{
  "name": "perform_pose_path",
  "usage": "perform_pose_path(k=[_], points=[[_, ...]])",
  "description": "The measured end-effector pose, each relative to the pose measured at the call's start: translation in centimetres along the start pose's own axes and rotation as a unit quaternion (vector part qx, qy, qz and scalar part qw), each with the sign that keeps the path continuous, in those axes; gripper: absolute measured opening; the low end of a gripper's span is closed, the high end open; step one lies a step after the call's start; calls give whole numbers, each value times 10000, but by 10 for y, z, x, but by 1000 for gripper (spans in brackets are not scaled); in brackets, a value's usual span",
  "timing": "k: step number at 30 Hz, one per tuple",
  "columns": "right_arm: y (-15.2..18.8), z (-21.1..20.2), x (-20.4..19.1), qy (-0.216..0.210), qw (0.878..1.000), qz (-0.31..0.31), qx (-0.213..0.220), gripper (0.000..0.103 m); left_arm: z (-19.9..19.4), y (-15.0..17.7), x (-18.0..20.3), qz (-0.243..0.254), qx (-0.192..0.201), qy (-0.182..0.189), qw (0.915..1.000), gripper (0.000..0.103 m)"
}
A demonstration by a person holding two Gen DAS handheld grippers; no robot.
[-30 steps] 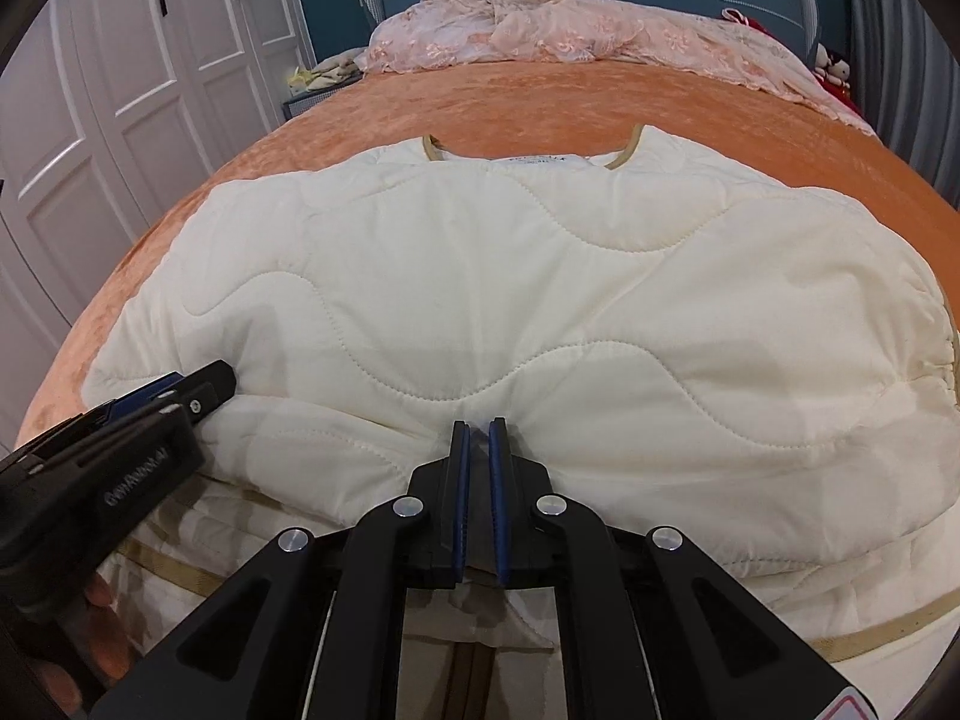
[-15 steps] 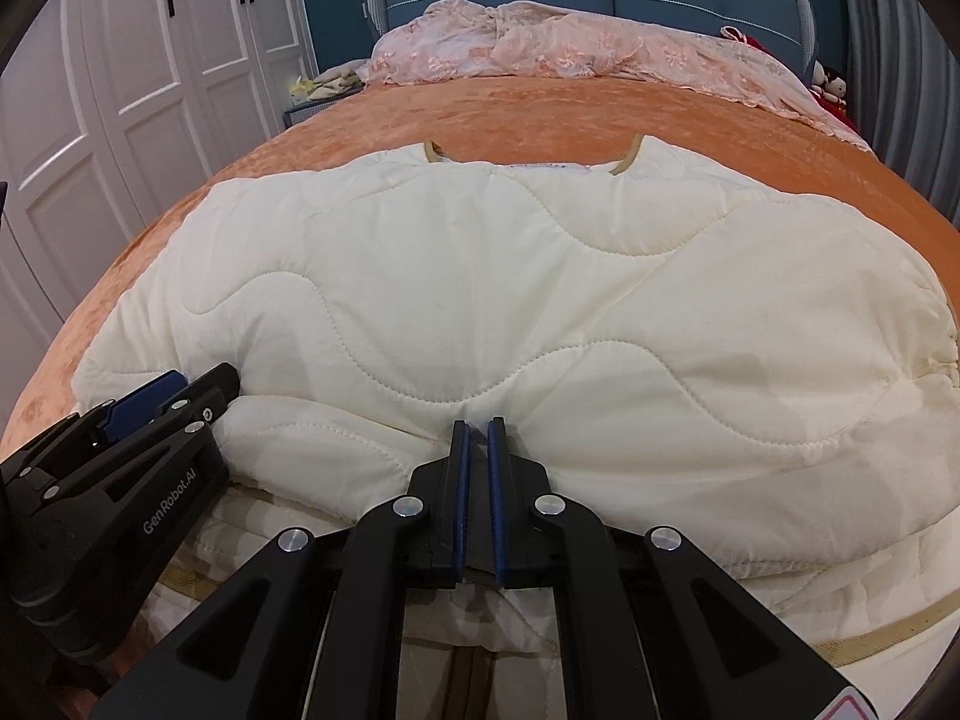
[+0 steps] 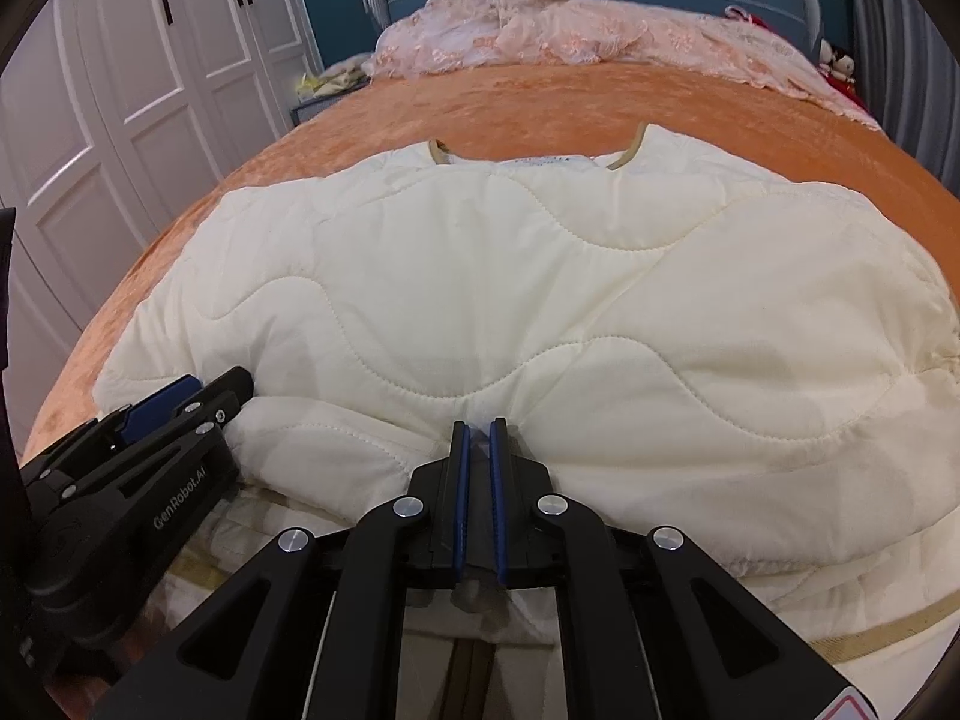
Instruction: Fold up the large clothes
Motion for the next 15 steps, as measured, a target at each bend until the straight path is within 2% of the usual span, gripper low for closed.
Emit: perform_pose_path(k=[3, 5, 7, 9, 11, 12, 15], points=[[-6, -14, -2, -292, 9989, -27, -358, 20, -15, -14, -5, 60, -214, 430, 9988, 42], [-19, -27, 2, -445, 9984, 53, -348, 35, -24, -30, -17, -33, -202, 580, 9981, 54], [-40, -36, 6, -538, 9983, 92, -205, 38, -28, -59, -35, -284, -156, 694, 9971, 63], [-70, -34, 9, -656, 9975, 231, -82, 42, -21, -91, -53, -678, -218, 813, 9941, 65], [-107, -23, 5, -824, 9957, 421, 38, 50, -3, -118, -71, -1099, -344, 863, 9896, 65], [-119, -16, 3, -842, 9954, 456, 68, 50, 4, -127, -76, -1199, -376, 844, 9885, 65], [-160, 21, -17, -930, 9949, 382, 67, 50, 33, -150, -87, -1233, -394, 485, 9904, 65]])
Point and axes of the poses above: each gripper's, at about its wrist camera, not at the fingertips, and z roughly the way its jaws point, x to its right, y to its underside, the point moved 8 cm from there along z, roughly the way its jaws point
